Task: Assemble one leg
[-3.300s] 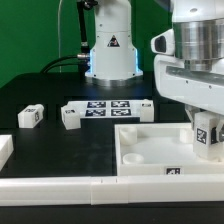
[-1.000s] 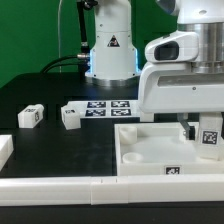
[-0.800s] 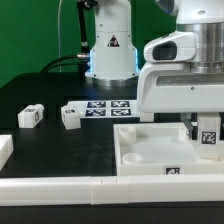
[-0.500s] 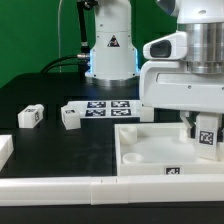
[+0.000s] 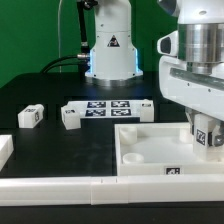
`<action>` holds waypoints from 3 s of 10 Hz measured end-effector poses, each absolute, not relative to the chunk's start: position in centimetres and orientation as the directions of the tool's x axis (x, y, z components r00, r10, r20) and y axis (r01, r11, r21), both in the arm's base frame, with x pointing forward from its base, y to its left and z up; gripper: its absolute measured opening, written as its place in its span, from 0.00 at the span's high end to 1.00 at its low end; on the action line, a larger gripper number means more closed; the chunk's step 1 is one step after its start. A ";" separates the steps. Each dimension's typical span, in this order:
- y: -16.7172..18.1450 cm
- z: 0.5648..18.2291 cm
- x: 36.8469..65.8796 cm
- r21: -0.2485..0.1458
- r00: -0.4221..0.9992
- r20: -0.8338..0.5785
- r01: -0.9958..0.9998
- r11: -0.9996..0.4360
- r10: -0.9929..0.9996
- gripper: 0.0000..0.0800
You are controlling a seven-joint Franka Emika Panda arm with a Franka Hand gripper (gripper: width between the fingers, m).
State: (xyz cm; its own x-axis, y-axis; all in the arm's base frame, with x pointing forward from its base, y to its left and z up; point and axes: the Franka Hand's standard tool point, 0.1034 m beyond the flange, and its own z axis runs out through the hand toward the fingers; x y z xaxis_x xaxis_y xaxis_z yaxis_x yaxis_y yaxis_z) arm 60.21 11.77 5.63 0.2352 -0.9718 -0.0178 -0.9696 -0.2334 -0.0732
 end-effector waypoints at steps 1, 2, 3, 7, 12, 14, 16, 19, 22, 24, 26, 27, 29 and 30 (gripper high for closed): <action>11.8 5.6 60.2 -0.071 0.110 -0.026 -0.992 -0.108 -0.994 0.66; 11.7 5.6 60.2 -0.070 0.025 -0.031 -0.997 -0.023 -0.999 0.66; 11.7 5.6 60.2 -0.070 -0.009 -0.035 -0.998 0.012 -0.999 0.66; 11.8 5.6 60.2 -0.070 -0.049 -0.052 -0.996 0.053 -0.997 0.35; 12.6 5.4 60.0 -0.086 0.496 -0.014 -0.866 -0.493 -0.868 0.19; 12.5 5.4 60.0 -0.086 0.704 0.009 -0.707 -0.702 -0.710 0.19; 11.9 5.4 60.1 -0.070 0.870 0.032 -0.489 -0.869 -0.492 0.19; 11.5 5.4 60.2 -0.042 0.968 0.054 -0.243 -0.969 -0.245 0.19; 11.5 5.4 60.2 -0.042 0.967 0.055 -0.245 -0.969 -0.247 0.53; 11.5 5.4 60.2 -0.043 0.965 0.054 -0.256 -0.966 -0.258 0.67; 11.5 5.4 60.2 -0.052 0.935 0.052 -0.348 -0.936 -0.351 0.67; 11.5 5.4 60.3 -0.062 0.877 0.056 -0.474 -0.878 -0.478 0.67; 11.6 5.3 60.2 -0.085 0.692 0.036 -0.717 -0.692 -0.721 0.67; 11.6 5.3 60.3 -0.089 0.618 0.027 -0.781 -0.618 -0.786 0.67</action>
Offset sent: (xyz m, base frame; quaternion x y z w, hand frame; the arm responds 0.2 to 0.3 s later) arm 0.0029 -0.0033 -0.0015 0.0185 0.0007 0.2207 0.9752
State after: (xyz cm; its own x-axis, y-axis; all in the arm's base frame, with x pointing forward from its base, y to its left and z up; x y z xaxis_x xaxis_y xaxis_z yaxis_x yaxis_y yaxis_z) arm 60.26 11.62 5.32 0.6180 -0.7857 0.0274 -0.7814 -0.6177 -0.0890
